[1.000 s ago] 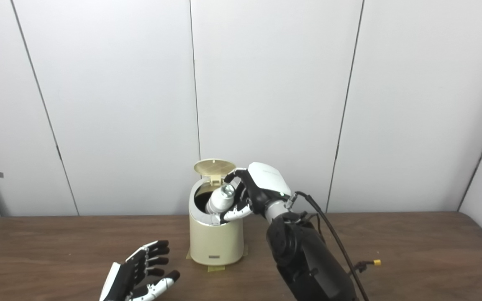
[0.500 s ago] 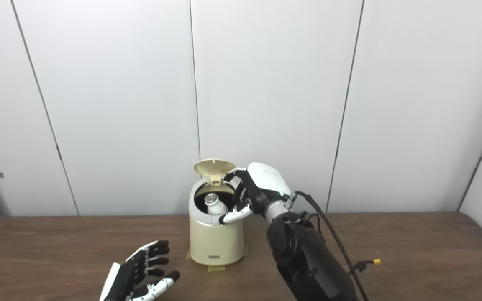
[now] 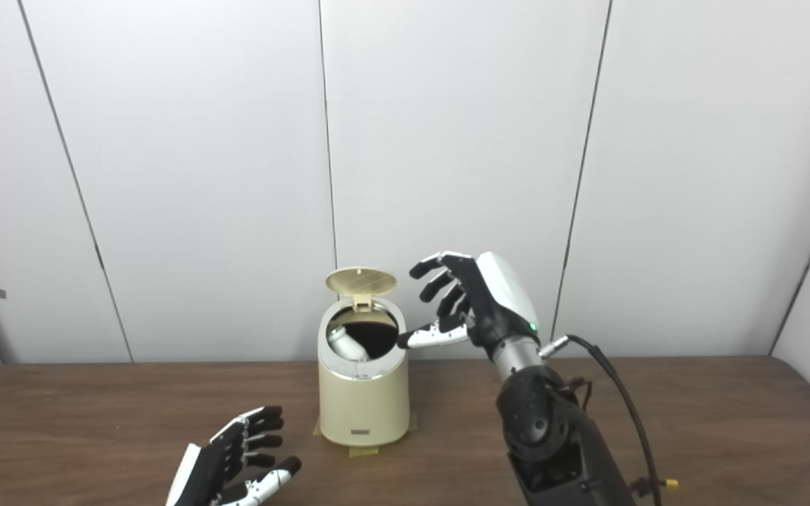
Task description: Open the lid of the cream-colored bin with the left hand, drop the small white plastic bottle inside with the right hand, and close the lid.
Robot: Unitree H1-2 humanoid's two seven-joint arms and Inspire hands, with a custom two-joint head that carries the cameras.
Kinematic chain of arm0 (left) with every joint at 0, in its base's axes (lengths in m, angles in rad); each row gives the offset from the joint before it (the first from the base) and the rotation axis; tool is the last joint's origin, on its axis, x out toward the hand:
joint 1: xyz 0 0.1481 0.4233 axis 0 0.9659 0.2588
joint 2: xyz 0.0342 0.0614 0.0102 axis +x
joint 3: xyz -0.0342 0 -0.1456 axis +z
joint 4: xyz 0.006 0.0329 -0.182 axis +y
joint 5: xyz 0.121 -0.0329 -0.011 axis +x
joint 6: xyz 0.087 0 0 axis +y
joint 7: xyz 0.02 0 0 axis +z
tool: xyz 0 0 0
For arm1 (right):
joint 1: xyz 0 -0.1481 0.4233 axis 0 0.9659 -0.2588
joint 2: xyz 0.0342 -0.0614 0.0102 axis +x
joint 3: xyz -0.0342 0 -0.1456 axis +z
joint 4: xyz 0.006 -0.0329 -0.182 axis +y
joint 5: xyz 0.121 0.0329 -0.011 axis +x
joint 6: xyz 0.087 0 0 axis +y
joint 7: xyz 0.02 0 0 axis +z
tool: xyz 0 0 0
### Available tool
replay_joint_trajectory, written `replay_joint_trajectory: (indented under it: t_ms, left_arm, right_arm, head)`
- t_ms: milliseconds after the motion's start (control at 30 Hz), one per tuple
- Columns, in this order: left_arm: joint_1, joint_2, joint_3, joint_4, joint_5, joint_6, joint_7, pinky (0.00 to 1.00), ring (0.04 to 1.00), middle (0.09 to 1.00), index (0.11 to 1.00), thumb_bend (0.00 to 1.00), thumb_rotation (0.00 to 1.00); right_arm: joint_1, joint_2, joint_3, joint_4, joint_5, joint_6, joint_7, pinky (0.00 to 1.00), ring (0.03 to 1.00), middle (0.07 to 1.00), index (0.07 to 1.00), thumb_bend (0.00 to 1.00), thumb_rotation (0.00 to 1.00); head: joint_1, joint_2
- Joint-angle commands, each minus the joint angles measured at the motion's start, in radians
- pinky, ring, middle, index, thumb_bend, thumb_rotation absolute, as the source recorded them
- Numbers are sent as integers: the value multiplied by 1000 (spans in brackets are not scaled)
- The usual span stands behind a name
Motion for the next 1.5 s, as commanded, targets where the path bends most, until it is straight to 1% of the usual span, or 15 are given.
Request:
replay_joint_trajectory:
  t_ms: [0, 67, 167, 300, 500, 600, 667, 733, 833, 1033, 1167, 1300, 1367, 1400, 1467]
  left_arm:
    - [-28, 5, 3, -21, 4, -29, 4, 646, 729, 772, 796, 637, 122]
    - [-29, 8, 3, -19, 5, -32, 4, 641, 725, 770, 796, 637, 118]
    - [-28, 11, 2, -20, 8, -34, 4, 632, 722, 769, 794, 644, 136]
    - [-25, 9, 5, -26, -1, -36, 3, 633, 721, 765, 792, 649, 121]
    - [-26, 11, 10, -31, -6, -37, 2, 629, 727, 775, 794, 639, 122]
    - [-26, 10, 12, -26, -14, -46, 0, 632, 733, 780, 795, 641, 113]
    - [-25, 12, 11, -26, -11, -49, 0, 630, 725, 774, 795, 640, 120]
    - [-25, 12, 11, -27, -10, -49, 0, 630, 721, 773, 795, 641, 124]
    - [-25, 11, 12, -26, -13, -48, -2, 630, 722, 774, 794, 644, 119]
    - [-28, 14, 16, -29, -16, -60, -2, 637, 726, 776, 795, 641, 112]
    - [-39, 26, 28, -48, -22, -60, -6, 629, 727, 774, 797, 658, 158]
    - [-59, 51, 39, -69, -37, -48, -27, 649, 748, 791, 814, 674, 197]
    - [-94, 76, 43, -85, -44, -41, -47, 678, 775, 815, 829, 688, 239]
    - [-106, 85, 44, -91, -45, -38, -53, 700, 793, 825, 839, 704, 278]
    - [-151, 105, 44, -96, -43, -24, -66, 705, 803, 836, 852, 732, 308]
  right_arm:
    - [-16, -11, -41, 11, 61, -99, -48, 263, 355, 517, 650, 850, 111]
    - [10, -27, -69, 49, 112, -151, -55, 285, 382, 542, 669, 846, 129]
    - [58, -51, -85, 84, 155, -178, -38, 325, 419, 581, 686, 865, 163]
    - [121, -63, -86, 78, 258, -193, 30, 406, 477, 658, 743, 854, 161]
    - [179, -40, -96, 67, 356, -201, 59, 513, 552, 726, 764, 854, 165]
    - [199, -22, -90, 78, 371, -227, 50, 545, 579, 747, 774, 830, 140]
    - [208, -5, -90, 78, 374, -227, 37, 585, 587, 749, 767, 837, 150]
    - [213, 12, -97, 81, 380, -230, 23, 595, 586, 748, 763, 844, 158]
    - [220, 34, -113, 101, 402, -255, 3, 600, 572, 737, 759, 835, 122]
    - [242, 49, -126, 137, 425, -327, -15, 543, 559, 737, 759, 836, 143]
    - [254, 55, -135, 166, 436, -381, -28, 549, 553, 721, 755, 830, 138]
    - [265, 57, -138, 175, 438, -405, -36, 541, 535, 715, 754, 824, 143]
    - [272, 55, -140, 177, 441, -412, -39, 537, 532, 715, 751, 820, 135]
    - [273, 55, -141, 178, 442, -413, -40, 564, 535, 715, 752, 821, 134]
    - [277, 57, -143, 177, 444, -412, -41, 575, 534, 712, 749, 827, 135]
  head:
    - [1, 2]
    - [-1, 1]
    - [-1, 0]
    - [1, 3]
    - [22, 7]
    - [22, 6]
    - [21, 6]
    - [22, 6]
    - [23, 4]
    - [33, -2]
    - [38, -5]
    - [38, -5]
    - [38, -7]
    - [38, -7]
    - [40, -10]
